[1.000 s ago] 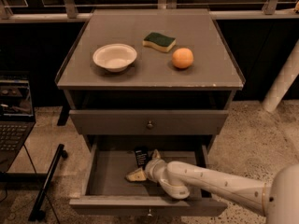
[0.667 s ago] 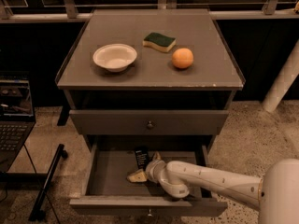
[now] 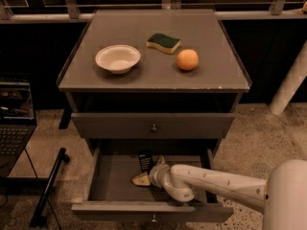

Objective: Pick rxbar chocolate from middle drawer and place on counter

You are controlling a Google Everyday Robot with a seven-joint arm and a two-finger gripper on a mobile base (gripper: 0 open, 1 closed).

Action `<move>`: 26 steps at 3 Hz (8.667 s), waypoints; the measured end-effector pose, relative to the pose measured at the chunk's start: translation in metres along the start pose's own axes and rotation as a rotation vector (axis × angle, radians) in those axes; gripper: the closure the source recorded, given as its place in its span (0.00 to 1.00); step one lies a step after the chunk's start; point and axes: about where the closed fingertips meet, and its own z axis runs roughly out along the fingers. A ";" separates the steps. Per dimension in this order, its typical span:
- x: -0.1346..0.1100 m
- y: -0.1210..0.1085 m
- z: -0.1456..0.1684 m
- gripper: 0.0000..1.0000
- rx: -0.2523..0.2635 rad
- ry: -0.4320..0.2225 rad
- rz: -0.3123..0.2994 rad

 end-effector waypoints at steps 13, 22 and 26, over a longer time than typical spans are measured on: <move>-0.066 0.065 -0.258 1.00 -0.533 -0.071 -0.456; -0.290 -0.052 -0.484 1.00 -0.279 -0.008 -0.925; -0.320 -0.159 -0.477 1.00 -0.130 -0.151 -0.771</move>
Offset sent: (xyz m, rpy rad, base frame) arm -0.0029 0.0007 0.0432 -0.0040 -0.1156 0.0534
